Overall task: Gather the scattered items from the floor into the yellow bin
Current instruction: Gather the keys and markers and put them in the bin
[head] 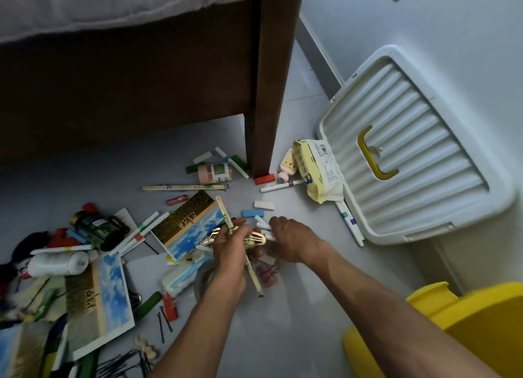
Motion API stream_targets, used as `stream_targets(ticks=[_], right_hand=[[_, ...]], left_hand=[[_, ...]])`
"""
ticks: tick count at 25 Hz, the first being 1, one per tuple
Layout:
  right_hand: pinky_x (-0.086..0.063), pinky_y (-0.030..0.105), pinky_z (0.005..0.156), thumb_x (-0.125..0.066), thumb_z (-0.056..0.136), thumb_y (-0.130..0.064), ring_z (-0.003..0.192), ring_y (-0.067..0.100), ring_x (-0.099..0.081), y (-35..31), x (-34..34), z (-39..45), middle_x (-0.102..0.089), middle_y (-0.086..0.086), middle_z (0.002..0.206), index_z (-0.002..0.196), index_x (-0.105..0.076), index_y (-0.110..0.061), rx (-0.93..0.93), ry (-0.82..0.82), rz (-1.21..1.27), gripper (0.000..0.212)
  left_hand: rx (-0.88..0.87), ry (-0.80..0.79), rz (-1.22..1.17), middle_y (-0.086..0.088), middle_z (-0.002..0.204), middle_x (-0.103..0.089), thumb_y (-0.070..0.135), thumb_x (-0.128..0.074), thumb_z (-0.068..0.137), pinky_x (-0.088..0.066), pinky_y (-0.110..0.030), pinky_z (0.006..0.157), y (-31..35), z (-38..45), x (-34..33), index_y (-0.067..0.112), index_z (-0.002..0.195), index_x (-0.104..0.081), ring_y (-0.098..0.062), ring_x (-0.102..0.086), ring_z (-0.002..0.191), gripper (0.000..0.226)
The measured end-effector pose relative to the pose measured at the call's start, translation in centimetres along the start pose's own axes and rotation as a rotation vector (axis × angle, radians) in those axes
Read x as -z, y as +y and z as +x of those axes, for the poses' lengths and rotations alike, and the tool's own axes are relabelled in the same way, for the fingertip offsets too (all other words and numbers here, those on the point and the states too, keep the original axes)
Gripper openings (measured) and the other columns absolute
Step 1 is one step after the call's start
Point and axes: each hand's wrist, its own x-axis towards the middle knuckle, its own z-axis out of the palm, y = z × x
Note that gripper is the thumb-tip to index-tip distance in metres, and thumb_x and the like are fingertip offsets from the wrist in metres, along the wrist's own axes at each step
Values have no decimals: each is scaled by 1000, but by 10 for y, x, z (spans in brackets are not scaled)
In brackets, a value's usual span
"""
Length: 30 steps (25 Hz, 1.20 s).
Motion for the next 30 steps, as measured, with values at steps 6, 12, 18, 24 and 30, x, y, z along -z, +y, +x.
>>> stream_targets(ticks=[6, 12, 18, 24, 30], right_hand=[[-41, 36, 69, -48, 92, -16, 94, 33, -57, 84, 27, -37, -53, 15, 114, 126, -42, -8, -551, 279, 263, 35], [-48, 40, 74, -54, 91, -12, 104, 34, -60, 91, 9, -15, -58, 15, 121, 126, -50, -8, -773, 289, 451, 36], [-52, 31, 63, -64, 83, -28, 74, 22, -64, 84, 9, -18, -63, 7, 86, 97, -57, -11, -811, 35, 605, 23], [-51, 30, 49, -54, 84, -7, 52, 23, -57, 47, 70, -94, -60, 13, 66, 105, -52, -5, -573, 45, 1585, 21], [-52, 29, 47, -54, 87, 2, 58, 26, -65, 29, 105, -289, -70, 17, 78, 104, -63, 0, -165, 449, 1897, 20]], left_hand=[[12, -66, 26, -11, 85, -75, 9, -62, 89, -51, -28, 49, -2, -6, -33, 19, 100, -65, -24, -70, 74, 15], [28, -84, 68, -9, 85, -75, 11, -63, 88, -52, -27, 48, -8, -13, -40, 22, 100, -66, -23, -68, 72, 16], [53, -111, 102, -14, 89, -74, 10, -61, 89, -47, -29, 48, -8, -21, -25, 19, 104, -65, -24, -63, 65, 18], [84, -311, 34, -16, 82, -72, 1, -56, 88, -60, -36, 61, 4, -74, -41, 10, 109, -62, -31, -73, 73, 24], [-42, -707, 104, -14, 91, -74, -4, -52, 83, -56, -37, 62, 8, -241, -73, 10, 118, -52, -27, -70, 68, 37]])
